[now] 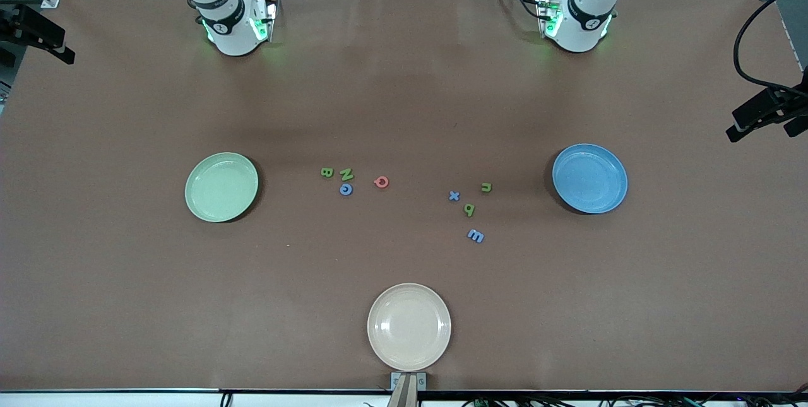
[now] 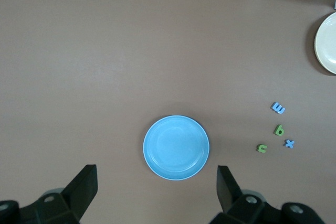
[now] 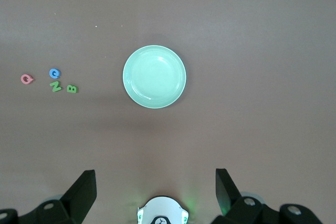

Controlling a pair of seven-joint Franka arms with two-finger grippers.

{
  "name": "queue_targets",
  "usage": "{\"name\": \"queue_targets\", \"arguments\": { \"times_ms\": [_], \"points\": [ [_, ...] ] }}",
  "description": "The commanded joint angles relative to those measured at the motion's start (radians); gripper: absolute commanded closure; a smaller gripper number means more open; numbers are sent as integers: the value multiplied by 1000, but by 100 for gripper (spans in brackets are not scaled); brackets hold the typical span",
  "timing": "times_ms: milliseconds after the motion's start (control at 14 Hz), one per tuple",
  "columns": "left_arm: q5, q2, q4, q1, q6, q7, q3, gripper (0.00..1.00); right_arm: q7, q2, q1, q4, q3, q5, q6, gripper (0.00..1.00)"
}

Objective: Sort upper and lower case letters into plates

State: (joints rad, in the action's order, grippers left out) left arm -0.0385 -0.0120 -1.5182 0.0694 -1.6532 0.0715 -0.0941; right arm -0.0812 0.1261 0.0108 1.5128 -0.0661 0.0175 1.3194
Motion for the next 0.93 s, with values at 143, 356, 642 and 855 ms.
{"name": "queue_targets", "arguments": {
  "times_ms": [143,356,642,855],
  "points": [
    [9,6,13,-5,23,-18,2,0,4,15,-6,13,5,1,-2,0],
    [8,4,13,-5,23,-12,2,0,4,12,-6,12,3,1,-2,0],
    [-4,-9,12,6,35,-6,5,0,6,-22,-9,7,3,-2,4,0],
    [-18,-54,-4,18,35,2,31,0,4,-54,-17,-6,-1,-4,11,0]
  ]
}}
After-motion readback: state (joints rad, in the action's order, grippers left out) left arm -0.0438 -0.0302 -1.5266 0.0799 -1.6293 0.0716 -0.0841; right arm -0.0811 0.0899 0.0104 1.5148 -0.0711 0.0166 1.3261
